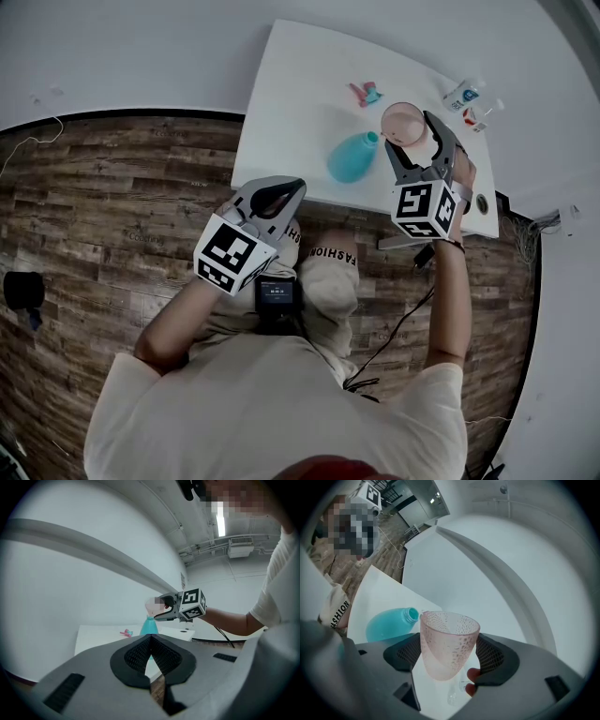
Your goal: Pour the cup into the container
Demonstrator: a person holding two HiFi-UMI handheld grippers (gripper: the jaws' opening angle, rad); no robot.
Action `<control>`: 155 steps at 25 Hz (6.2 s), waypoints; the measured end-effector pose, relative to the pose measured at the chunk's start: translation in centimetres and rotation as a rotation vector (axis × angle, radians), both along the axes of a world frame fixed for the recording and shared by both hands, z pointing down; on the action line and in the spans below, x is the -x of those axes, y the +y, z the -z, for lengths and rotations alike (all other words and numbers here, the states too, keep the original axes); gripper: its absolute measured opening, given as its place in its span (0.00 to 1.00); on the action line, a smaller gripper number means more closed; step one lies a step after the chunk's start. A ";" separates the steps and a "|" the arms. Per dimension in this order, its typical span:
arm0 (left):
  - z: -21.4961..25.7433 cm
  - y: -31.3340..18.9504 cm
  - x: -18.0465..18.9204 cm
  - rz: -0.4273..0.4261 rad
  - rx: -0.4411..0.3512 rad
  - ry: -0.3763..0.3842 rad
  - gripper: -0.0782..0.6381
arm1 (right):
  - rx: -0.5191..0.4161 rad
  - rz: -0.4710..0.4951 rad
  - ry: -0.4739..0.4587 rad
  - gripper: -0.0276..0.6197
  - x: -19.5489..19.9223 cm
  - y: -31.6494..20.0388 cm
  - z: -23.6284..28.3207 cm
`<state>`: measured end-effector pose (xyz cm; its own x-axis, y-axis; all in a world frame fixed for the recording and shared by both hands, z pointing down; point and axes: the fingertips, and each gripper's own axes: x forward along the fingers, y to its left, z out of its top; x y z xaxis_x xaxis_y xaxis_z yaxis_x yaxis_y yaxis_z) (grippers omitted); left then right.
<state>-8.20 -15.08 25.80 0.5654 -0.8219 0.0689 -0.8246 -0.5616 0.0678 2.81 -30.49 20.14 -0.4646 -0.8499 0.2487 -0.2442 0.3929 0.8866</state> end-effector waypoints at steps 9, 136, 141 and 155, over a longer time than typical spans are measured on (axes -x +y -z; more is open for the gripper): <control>-0.2 0.0 0.4 0.009 0.004 0.002 0.13 | -0.012 -0.005 0.033 0.61 0.3 -0.2 -0.3; -1.1 0.8 1.8 0.038 0.024 0.014 0.13 | -0.420 -0.048 0.213 0.61 0.7 0.2 3.9; -1.2 0.8 1.7 0.036 0.026 0.014 0.13 | -0.435 -0.049 0.226 0.61 0.6 0.2 3.9; -1.2 0.7 1.8 0.041 0.026 0.017 0.13 | -0.489 -0.050 0.256 0.61 0.7 0.3 4.3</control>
<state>-10.05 -14.35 26.96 0.5329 -0.8423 0.0808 -0.8453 -0.5256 0.0962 2.07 -30.22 15.85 -0.3971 -0.9142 -0.0808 -0.0052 -0.0858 0.9963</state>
